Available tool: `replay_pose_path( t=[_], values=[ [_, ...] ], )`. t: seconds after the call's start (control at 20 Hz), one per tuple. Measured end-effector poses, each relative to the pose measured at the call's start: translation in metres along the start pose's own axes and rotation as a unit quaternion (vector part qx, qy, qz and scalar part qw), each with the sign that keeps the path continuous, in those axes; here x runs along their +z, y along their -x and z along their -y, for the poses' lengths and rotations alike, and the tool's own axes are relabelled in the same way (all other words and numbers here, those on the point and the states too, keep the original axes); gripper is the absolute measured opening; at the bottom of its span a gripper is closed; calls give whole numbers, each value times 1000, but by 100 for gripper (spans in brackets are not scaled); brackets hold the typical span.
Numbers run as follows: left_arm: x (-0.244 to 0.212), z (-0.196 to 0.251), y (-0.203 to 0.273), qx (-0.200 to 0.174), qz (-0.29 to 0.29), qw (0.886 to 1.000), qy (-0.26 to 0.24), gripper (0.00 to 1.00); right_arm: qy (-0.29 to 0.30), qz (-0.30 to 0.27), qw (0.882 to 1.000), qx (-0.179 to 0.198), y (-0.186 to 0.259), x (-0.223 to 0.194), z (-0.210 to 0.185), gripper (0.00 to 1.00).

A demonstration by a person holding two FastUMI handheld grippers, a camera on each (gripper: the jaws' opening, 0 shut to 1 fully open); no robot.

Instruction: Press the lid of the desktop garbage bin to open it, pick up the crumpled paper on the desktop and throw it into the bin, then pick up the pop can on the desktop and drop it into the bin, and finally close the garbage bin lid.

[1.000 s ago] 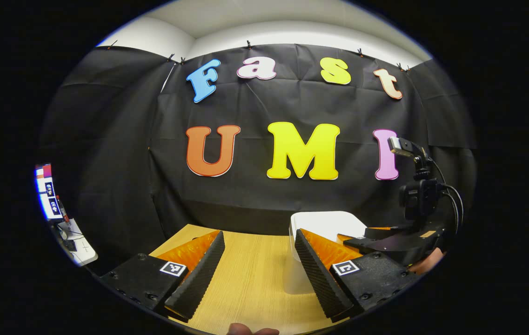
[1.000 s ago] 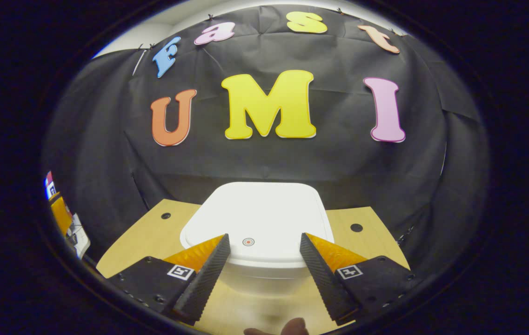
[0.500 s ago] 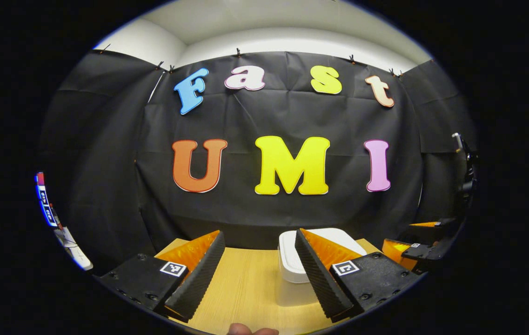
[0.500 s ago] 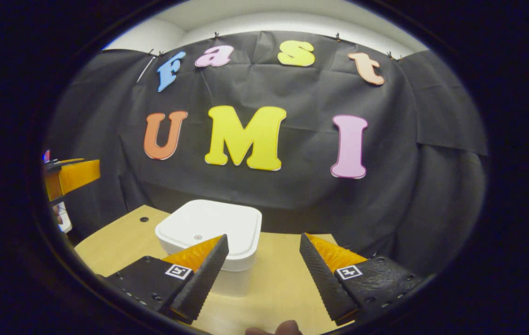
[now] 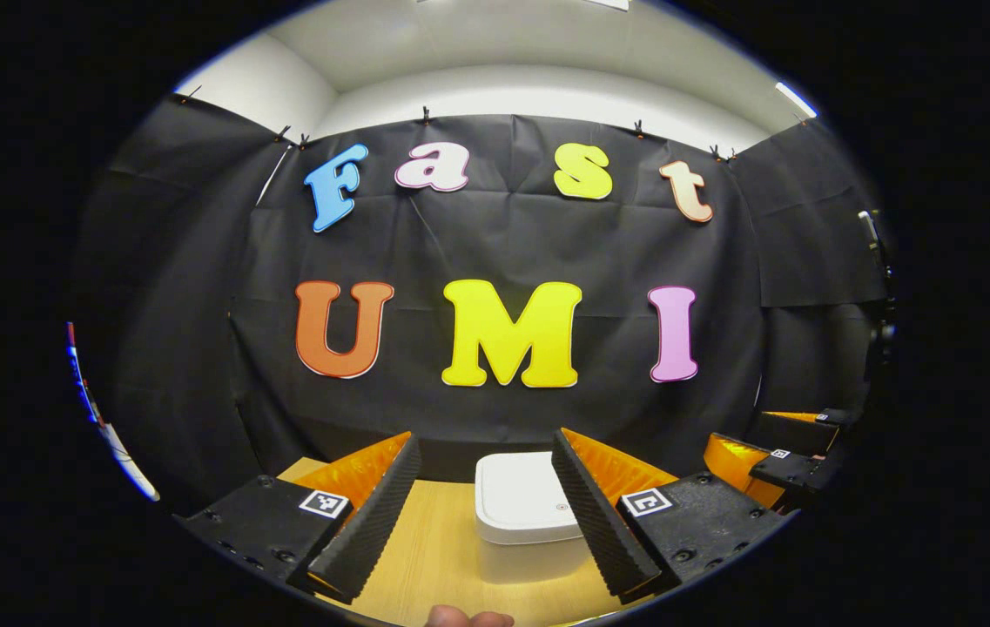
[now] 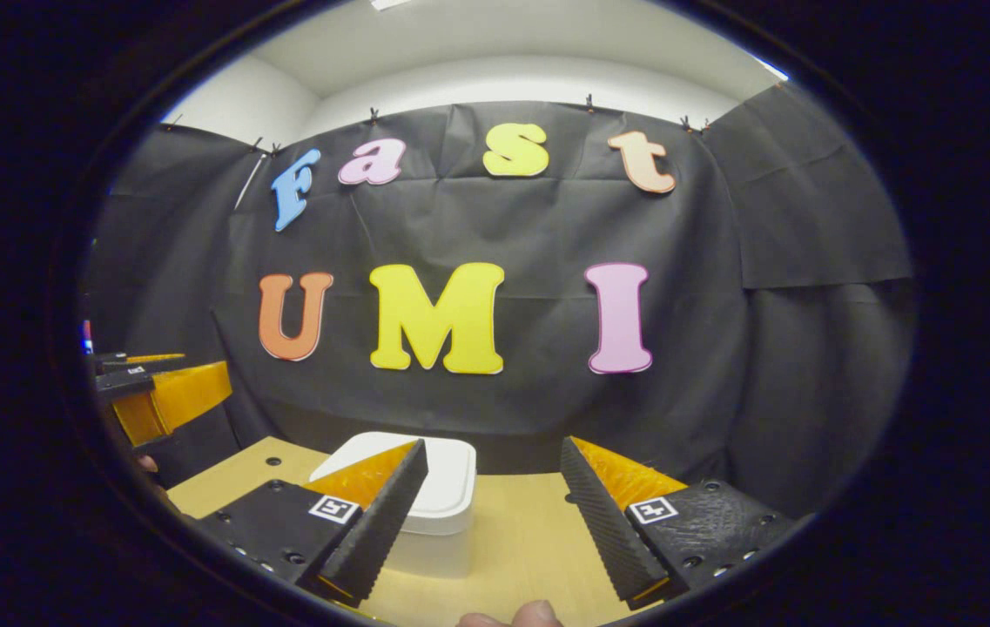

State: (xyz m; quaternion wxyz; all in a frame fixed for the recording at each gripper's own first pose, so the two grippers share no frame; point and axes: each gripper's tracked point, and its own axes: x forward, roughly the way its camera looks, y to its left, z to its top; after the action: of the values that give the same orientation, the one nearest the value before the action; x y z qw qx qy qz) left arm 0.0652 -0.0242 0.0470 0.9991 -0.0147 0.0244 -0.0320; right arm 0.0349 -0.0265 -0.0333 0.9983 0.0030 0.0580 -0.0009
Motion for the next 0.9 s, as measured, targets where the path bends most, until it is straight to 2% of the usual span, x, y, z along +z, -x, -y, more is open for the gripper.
replay_pose_path(
  t=[0.05, 0.1, 0.15, 0.2, 0.25, 0.35, 0.4, 0.9],
  values=[
    [0, 0, 1, 2, -1, 1000, 0, 98, 3, 4, 1000, 2, 1, 1, -2, 96],
    [1, -3, 3, 8, 0, 1000, -3, 89, 4, 6, 1000, 3, 0, 1, -4, 96],
    [1, -6, 3, 15, 2, 1000, -5, 89, 3, 8, 1000, 6, 0, 2, -7, 98],
    [1, -10, 3, 20, 3, 1000, -6, 98, 2, 9, 1000, 9, -1, 3, -10, 98],
    [1, -11, 2, 23, 3, 1000, -5, 89, 3, 10, 1000, 11, -1, 4, -11, 96],
    [0, -15, 3, 27, 2, 1000, -2, 100, 4, 11, 1000, 11, -3, 3, -12, 98],
    [-2, -16, 3, 29, 0, 1000, -1, 98, 3, 10, 1000, 11, -4, 3, -12, 96],
    [-3, -15, 3, 30, -4, 1000, -7, 98, -1, 4, 1000, 8, -3, -1, -11, 98]
  ],
)
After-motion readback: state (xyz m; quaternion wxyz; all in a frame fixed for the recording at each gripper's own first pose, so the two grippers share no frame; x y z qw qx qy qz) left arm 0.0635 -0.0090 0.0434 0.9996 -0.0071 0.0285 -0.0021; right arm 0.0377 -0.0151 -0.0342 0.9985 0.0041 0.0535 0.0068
